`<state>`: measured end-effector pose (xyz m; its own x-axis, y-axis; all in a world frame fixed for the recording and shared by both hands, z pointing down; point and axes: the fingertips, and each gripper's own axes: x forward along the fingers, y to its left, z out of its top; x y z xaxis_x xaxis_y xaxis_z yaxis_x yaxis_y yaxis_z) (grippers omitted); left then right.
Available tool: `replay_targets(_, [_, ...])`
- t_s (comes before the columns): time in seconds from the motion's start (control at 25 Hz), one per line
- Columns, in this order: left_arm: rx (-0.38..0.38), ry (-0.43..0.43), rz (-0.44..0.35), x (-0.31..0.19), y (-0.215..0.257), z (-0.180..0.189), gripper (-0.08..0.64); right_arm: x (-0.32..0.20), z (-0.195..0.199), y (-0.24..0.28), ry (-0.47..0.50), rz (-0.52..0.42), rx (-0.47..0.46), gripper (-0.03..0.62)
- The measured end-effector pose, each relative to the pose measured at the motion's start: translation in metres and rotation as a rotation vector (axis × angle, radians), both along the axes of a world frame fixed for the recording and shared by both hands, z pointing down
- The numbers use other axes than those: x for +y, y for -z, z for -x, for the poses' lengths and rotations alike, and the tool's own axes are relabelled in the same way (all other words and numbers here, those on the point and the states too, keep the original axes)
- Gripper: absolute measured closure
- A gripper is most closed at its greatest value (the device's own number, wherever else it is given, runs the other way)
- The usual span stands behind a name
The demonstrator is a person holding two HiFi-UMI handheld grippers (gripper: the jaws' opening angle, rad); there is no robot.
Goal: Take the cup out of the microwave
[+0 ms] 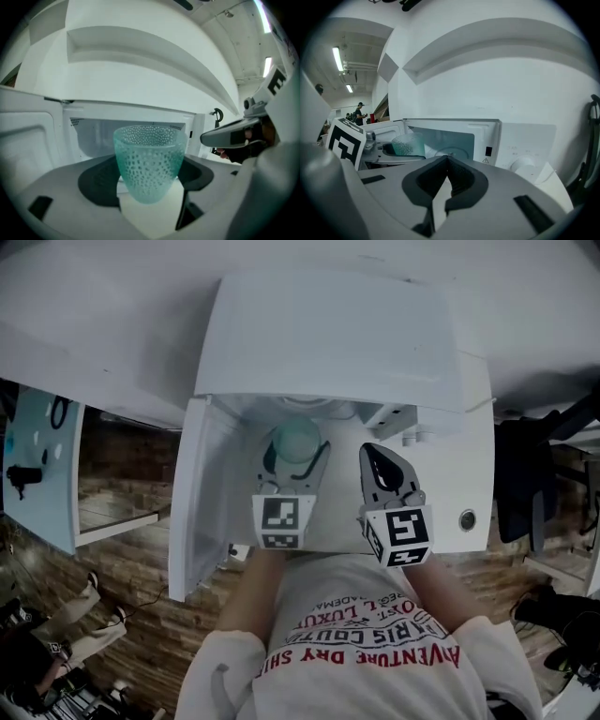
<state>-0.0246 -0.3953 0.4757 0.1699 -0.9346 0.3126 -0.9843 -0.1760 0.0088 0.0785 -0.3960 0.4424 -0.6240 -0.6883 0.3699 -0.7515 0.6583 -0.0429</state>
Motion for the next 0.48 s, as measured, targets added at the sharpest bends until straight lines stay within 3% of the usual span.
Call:
replay_targets(0.16, [0.029, -0.02, -0.027, 0.026, 0.034, 0.002, 0.192, 0.018, 0.007, 0.023, 0.013, -0.04, -0.075, 0.581])
replay_targets(0.48, [0.039, -0.06, -0.097, 0.074, 0.093, 0.009, 0.192, 0.061, 0.021, 0.059, -0.03, -0.12, -0.136, 0.581])
